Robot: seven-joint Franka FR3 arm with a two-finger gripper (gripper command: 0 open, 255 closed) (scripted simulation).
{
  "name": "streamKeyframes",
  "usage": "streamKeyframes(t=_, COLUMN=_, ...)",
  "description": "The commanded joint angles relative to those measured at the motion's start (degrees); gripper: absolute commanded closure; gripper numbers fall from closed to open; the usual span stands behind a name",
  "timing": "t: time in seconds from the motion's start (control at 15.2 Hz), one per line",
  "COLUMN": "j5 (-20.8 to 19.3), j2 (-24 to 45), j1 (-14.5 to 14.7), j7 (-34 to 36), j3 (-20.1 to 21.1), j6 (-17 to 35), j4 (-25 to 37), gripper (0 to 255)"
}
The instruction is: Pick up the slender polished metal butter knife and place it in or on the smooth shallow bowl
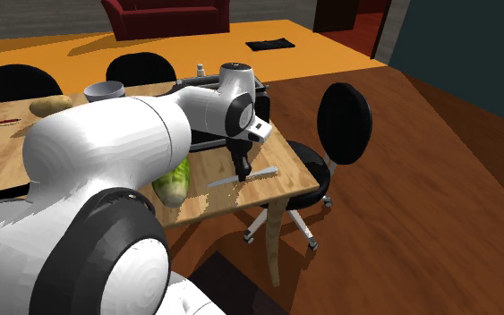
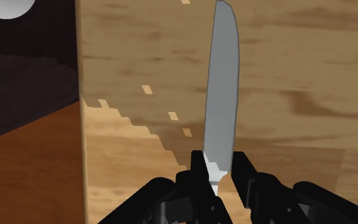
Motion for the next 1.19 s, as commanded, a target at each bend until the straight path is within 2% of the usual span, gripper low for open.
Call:
streamKeyframes(t=0.0, j5=-0.01, j2=0.01, j1=-0.01, j7=0.0, j3=0.0, j6=0.01, j4=0.0, gripper=255)
streamKeyframes(t=1.12, j5=-1.26, j2=-0.63, j1=-0.63, j7=0.39, j3=-1.92, j6=-13.13, j4=12.48, gripper=255)
